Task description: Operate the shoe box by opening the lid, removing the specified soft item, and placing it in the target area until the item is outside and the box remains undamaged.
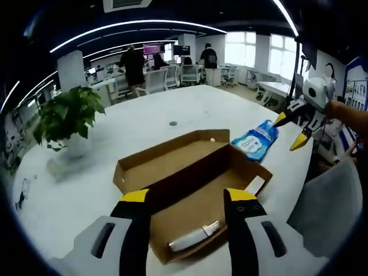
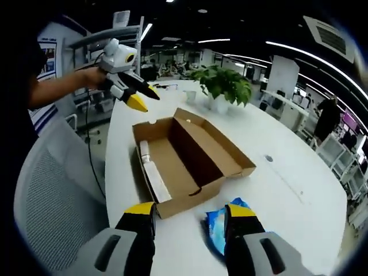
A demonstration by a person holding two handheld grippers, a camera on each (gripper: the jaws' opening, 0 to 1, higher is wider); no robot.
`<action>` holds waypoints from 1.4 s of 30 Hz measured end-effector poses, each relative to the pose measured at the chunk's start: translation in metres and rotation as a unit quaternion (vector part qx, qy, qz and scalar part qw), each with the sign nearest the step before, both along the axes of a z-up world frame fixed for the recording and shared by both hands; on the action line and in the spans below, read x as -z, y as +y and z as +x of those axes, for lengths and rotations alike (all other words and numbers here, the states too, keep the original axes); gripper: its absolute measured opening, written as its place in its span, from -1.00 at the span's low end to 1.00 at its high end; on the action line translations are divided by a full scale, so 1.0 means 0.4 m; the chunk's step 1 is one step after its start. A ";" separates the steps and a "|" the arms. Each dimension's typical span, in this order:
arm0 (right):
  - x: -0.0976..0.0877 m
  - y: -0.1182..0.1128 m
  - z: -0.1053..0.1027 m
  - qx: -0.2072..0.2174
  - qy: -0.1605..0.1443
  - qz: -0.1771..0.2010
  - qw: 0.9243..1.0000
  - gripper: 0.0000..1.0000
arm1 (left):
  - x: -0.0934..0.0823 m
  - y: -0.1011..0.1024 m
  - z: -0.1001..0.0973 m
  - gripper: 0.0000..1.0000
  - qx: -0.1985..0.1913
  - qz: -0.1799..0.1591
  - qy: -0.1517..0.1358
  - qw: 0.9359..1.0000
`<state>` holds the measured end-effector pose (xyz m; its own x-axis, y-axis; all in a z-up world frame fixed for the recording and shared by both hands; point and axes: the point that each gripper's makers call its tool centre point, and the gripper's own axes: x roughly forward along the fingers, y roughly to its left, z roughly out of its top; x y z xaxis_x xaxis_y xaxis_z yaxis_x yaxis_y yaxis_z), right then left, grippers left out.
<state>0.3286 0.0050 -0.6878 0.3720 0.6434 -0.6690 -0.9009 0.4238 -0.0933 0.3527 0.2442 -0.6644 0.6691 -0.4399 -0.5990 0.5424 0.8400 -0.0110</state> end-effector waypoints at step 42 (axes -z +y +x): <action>0.226 0.185 0.039 -0.176 0.033 -0.139 0.974 -0.17 | 0.239 0.180 -0.094 -0.89 -0.148 -0.029 0.090 0.984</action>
